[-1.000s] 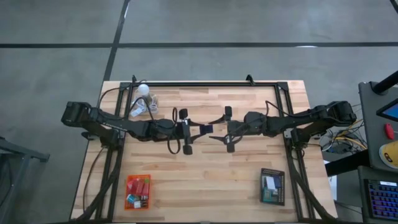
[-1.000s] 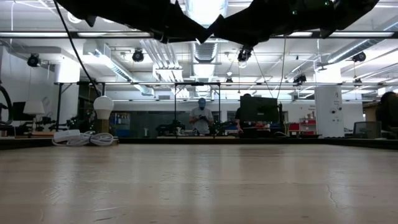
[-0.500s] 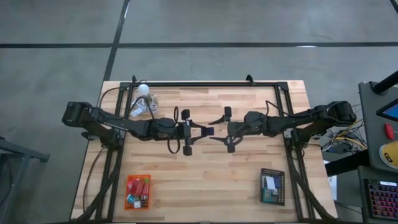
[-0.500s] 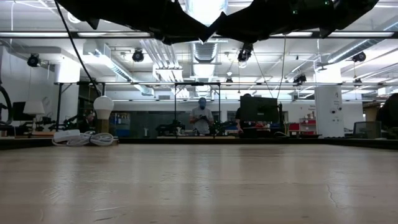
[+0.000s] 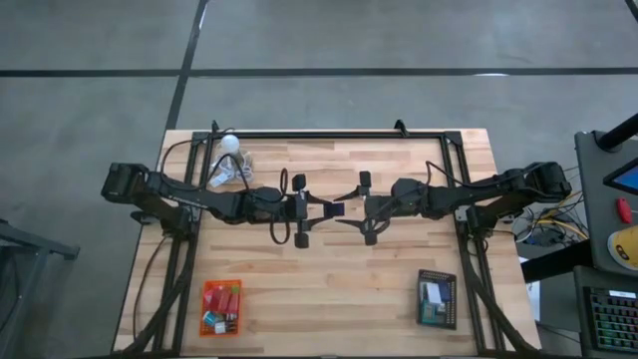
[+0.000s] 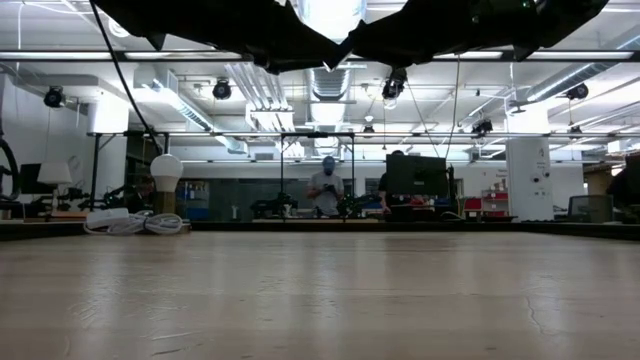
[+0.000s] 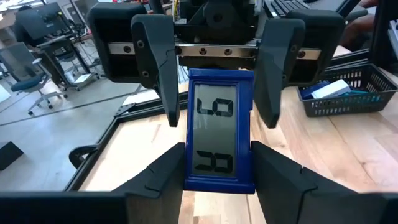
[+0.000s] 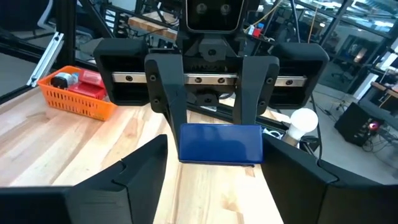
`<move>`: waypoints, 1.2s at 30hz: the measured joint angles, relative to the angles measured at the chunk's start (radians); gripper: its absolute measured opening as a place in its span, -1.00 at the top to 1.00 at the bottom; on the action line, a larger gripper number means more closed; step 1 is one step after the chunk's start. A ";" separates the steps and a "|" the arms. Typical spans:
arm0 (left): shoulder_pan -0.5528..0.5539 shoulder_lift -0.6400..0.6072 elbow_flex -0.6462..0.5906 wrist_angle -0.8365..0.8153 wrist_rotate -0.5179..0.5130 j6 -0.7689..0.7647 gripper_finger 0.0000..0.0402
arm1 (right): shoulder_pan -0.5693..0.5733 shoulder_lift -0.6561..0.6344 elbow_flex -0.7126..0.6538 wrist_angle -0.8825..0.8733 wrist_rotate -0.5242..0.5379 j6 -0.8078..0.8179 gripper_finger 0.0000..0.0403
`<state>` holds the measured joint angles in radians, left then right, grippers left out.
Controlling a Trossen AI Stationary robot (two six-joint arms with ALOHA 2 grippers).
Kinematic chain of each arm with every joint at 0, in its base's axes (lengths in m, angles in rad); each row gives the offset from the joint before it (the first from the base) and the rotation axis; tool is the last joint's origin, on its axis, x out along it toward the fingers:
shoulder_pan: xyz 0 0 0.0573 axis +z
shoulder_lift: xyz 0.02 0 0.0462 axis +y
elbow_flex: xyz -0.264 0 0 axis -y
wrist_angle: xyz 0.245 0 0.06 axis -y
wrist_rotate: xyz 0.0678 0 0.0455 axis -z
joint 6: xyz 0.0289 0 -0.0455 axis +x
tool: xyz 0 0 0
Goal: Pick & Place Office items
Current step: Put the blue digital clock into the black bin
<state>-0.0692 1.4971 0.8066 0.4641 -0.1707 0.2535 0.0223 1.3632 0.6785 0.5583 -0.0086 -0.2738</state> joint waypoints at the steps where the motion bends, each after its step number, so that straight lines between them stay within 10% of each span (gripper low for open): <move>1: 0.000 0.000 0.000 0.000 0.000 -0.002 0.19 | 0.000 0.000 0.000 0.000 0.000 0.000 -0.20; 14: 0.002 0.000 -0.002 0.000 0.003 -0.003 0.19 | 0.000 0.000 0.000 0.000 0.002 -0.026 0.25; 36: 0.002 0.000 -0.003 0.000 0.000 0.017 0.19 | 0.000 0.000 0.000 -0.001 0.004 -0.029 0.19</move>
<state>-0.0673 1.4975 0.8040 0.4643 -0.1706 0.2707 0.0219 1.3632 0.6785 0.5575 -0.0048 -0.3027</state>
